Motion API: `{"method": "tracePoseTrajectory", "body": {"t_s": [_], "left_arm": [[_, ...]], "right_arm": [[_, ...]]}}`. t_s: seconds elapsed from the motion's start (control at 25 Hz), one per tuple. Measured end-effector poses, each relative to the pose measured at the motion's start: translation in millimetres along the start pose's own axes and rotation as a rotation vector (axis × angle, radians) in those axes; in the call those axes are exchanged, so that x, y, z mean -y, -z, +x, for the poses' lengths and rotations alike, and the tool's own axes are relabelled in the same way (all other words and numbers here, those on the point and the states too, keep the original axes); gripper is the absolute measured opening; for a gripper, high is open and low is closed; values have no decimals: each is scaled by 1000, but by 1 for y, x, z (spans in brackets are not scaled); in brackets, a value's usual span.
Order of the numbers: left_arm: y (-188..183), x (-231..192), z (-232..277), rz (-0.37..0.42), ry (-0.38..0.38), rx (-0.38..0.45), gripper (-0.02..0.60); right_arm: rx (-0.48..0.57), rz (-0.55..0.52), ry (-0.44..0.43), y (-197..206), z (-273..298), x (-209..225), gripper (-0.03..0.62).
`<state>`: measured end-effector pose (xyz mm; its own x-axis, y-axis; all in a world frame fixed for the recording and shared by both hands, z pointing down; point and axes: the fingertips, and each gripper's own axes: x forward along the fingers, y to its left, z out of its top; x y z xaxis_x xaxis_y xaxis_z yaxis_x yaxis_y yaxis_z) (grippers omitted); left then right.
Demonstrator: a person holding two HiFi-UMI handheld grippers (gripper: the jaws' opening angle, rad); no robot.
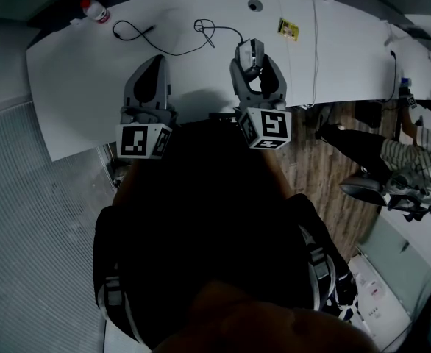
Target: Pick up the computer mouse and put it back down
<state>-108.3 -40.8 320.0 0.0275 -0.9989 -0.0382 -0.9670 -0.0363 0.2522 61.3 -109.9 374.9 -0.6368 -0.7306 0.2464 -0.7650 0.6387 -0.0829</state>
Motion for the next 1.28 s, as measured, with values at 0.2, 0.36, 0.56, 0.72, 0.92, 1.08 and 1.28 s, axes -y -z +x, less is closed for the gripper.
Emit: {"method": "tracePoseTrajectory", "body": {"t_s": [0.2, 0.36, 0.56, 0.72, 0.92, 1.08, 1.28], "left_arm": [[-2, -1, 3, 3, -3, 3, 2], [-2, -3, 3, 2, -5, 7, 2], [0, -3, 4, -3, -11, -1, 2], [0, -1, 2, -3, -11, 3, 2], [0, 0, 1, -4, -15, 4, 3], [0, -2, 3, -12, -16, 3, 2], [0, -2, 2, 4, -22, 10, 2]], "right_arm": [[-6, -4, 3, -2, 2, 3, 285], [-10, -13, 4, 0, 6, 3, 285], [-10, -8, -5, 2, 9, 4, 285], [-12, -20, -2, 2, 11, 5, 285], [-27, -35, 5, 6, 16, 7, 285], [-44, -40, 8, 11, 23, 10, 285], [-63, -47, 11, 19, 29, 13, 285]]}}
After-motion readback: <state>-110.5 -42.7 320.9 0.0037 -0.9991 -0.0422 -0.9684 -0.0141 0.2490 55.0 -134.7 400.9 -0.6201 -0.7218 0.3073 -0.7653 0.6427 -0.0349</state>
